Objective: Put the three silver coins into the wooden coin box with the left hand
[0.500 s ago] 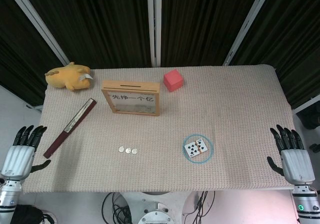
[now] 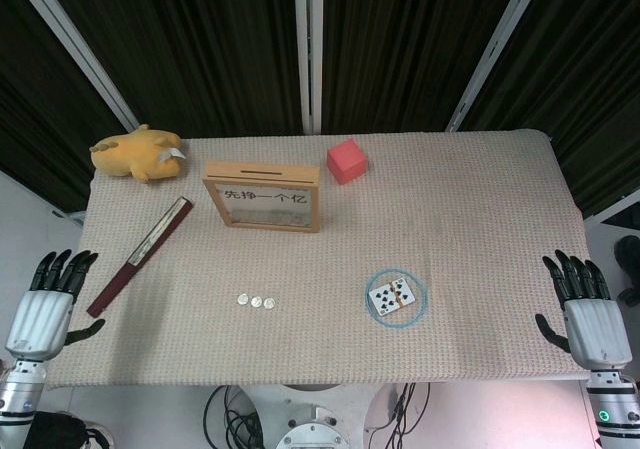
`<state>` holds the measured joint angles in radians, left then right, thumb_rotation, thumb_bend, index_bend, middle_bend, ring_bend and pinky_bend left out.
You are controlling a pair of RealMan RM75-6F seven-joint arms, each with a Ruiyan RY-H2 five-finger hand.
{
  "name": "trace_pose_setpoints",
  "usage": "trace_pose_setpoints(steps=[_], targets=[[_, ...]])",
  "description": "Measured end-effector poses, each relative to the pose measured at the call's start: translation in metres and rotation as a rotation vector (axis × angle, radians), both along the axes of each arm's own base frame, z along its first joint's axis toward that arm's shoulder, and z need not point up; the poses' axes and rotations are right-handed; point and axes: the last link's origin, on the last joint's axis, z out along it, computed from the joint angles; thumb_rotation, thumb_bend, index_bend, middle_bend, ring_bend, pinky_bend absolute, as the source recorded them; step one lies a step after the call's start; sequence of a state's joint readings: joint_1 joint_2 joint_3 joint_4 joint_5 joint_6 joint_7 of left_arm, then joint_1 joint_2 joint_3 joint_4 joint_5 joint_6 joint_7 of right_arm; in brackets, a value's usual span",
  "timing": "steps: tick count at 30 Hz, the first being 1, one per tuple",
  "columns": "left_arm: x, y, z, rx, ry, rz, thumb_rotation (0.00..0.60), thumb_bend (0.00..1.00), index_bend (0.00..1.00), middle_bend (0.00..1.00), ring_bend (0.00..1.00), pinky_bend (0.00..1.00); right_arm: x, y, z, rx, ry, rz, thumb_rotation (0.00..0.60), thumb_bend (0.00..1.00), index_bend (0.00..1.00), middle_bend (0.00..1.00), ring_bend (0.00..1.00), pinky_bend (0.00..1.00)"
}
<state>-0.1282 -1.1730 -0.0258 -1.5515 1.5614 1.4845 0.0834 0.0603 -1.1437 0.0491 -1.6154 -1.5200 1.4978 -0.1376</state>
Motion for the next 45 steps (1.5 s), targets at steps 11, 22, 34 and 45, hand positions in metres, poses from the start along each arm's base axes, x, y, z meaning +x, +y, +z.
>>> trace_pose_setpoints(steps=[11, 22, 34, 45], targets=[[0.017, 0.011, -0.02, -0.052, -0.008, -0.11, 0.6, 0.08, 0.16, 0.11, 0.0, 0.0, -0.005, -0.003, 0.007, -0.024, 0.006, -0.011, 0.6, 0.23, 0.0, 0.0, 0.0, 0.0], [0.065, 0.045, -0.096, -0.275, -0.117, -0.213, 0.6, 0.09, 0.16, 0.11, 0.0, 0.0, -0.005, -0.001, 0.01, -0.033, 0.002, -0.017, 0.6, 0.23, 0.0, 0.0, 0.0, 0.0], [0.085, 0.065, -0.161, -0.383, -0.053, -0.236, 0.6, 0.09, 0.26, 0.11, 0.0, 0.0, -0.013, 0.005, 0.015, -0.045, 0.008, -0.063, 0.6, 0.24, 0.0, 0.0, 0.0, 0.0], [0.09, 0.07, -0.18, -0.36, -0.127, -0.254, 0.6, 0.16, 0.4, 0.16, 0.0, 0.0, -0.016, 0.006, 0.018, -0.049, 0.0, -0.07, 0.6, 0.24, 0.0, 0.0, 0.0, 0.0]])
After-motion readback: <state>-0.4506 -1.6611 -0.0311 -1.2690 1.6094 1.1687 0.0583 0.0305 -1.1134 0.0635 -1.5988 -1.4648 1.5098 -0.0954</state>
